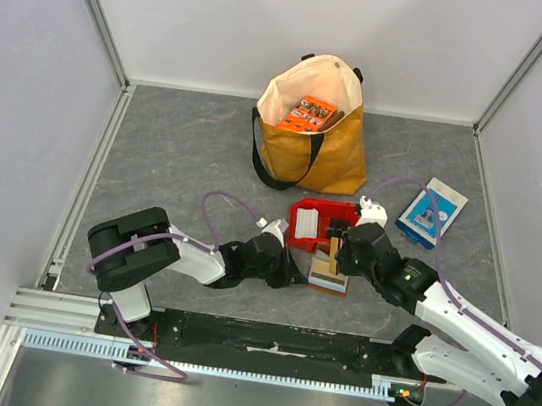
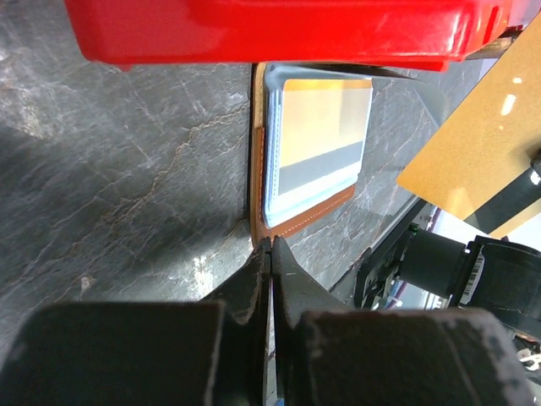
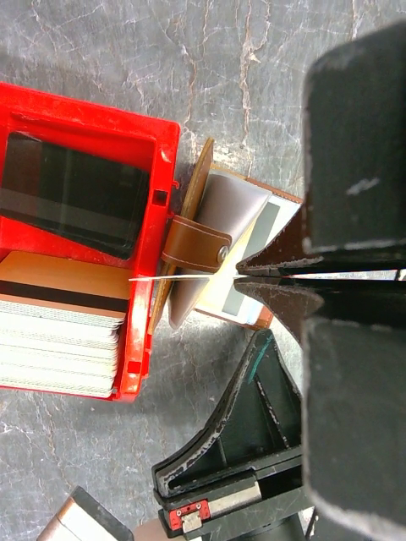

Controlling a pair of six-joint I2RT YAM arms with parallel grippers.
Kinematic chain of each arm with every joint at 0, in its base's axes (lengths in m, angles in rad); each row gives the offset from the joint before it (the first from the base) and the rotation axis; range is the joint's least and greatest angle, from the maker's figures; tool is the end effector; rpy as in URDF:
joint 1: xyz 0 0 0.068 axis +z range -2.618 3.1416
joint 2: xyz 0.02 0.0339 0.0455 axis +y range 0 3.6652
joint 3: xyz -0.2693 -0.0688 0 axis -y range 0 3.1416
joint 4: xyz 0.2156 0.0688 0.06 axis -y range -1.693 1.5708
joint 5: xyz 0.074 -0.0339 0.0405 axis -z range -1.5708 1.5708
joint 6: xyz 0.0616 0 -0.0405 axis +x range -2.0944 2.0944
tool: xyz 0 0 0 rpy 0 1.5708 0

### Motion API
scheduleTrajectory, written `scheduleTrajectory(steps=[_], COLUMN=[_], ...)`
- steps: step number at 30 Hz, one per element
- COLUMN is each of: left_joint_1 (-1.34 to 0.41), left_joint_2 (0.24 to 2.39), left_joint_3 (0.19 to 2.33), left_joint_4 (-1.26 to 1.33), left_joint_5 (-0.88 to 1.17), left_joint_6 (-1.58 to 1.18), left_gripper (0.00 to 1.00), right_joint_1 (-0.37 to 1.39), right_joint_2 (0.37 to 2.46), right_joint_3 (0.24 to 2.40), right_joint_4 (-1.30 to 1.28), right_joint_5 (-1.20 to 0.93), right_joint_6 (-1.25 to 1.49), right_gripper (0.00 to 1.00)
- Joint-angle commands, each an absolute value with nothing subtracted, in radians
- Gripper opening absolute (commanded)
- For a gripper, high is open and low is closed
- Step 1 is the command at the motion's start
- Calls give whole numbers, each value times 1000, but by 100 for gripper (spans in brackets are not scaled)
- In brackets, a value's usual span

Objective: Put the credit cards into the card holder
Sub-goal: Open the card holder at the center of the board.

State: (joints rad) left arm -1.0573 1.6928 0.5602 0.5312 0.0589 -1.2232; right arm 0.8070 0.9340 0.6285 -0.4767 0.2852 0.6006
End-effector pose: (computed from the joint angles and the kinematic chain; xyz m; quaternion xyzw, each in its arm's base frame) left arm 0.1493 -0.2721 0.1344 -0.0596 0.8825 -0.4341 0.1707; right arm 0.1356 0.1165 0.2286 -0.0398 0.9147 0.1460 0.3748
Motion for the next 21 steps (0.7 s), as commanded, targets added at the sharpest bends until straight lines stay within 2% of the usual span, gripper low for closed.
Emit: scheduleTrajectory(steps=[1, 2, 4, 7, 14, 21], left_joint_1=[-1075, -1081, -1095, -1118, -1134, -1134], left_joint_2=[1655, 1654, 1663, 1690, 1782, 1793], left_joint_3=[574, 575, 578, 589, 558, 531], left_joint_4=[532, 532, 537, 571, 736, 776], left_joint_5=[61, 61, 58, 46, 5, -67], left_joint_6=[-1193, -1195, -1204, -1227, -1344, -1377], left_gripper=[19, 32, 46, 54, 55, 43], right_joint_1=[799, 799, 798, 795, 788, 784], right_joint_2=[908, 910, 913, 922, 914, 907], right_joint_3=[640, 646, 649, 646, 634, 626], right_joint_4=[-498, -500, -505, -506, -508, -508], right_joint_5=[304, 308, 310, 307, 292, 282], right_joint_6=[569, 566, 560, 560, 563, 560], right_gripper=[0, 0, 0, 0, 0, 0])
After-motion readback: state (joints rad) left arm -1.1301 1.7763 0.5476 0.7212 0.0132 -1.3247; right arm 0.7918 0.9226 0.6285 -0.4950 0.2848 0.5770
